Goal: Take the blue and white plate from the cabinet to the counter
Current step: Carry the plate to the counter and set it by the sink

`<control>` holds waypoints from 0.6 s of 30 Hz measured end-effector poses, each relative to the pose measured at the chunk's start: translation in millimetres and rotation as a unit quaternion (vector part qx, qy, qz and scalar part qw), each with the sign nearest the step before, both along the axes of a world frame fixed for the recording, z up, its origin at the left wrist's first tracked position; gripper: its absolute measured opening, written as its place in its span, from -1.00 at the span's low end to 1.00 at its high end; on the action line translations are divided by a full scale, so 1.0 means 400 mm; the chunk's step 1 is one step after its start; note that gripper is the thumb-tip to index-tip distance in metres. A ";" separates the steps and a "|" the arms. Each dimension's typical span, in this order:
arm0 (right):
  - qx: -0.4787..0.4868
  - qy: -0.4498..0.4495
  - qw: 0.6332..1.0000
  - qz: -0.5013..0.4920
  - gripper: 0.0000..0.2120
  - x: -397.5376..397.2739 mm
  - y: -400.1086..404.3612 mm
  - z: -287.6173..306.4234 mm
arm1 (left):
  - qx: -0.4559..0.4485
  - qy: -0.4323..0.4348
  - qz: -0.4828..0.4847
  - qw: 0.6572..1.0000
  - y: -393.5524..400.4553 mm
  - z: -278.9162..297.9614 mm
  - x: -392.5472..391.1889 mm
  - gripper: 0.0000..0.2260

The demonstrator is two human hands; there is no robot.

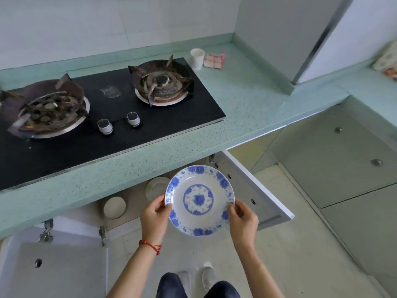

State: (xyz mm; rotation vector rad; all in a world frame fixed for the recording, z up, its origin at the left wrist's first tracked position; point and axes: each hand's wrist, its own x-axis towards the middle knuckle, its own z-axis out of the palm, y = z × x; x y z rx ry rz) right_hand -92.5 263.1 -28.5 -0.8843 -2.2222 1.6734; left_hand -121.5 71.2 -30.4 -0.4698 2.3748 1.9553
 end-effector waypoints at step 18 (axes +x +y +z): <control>0.011 0.049 0.966 -0.254 -0.64 0.206 0.254 0.091 | 0.021 0.020 -0.244 0.969 0.370 0.091 -0.033 -0.75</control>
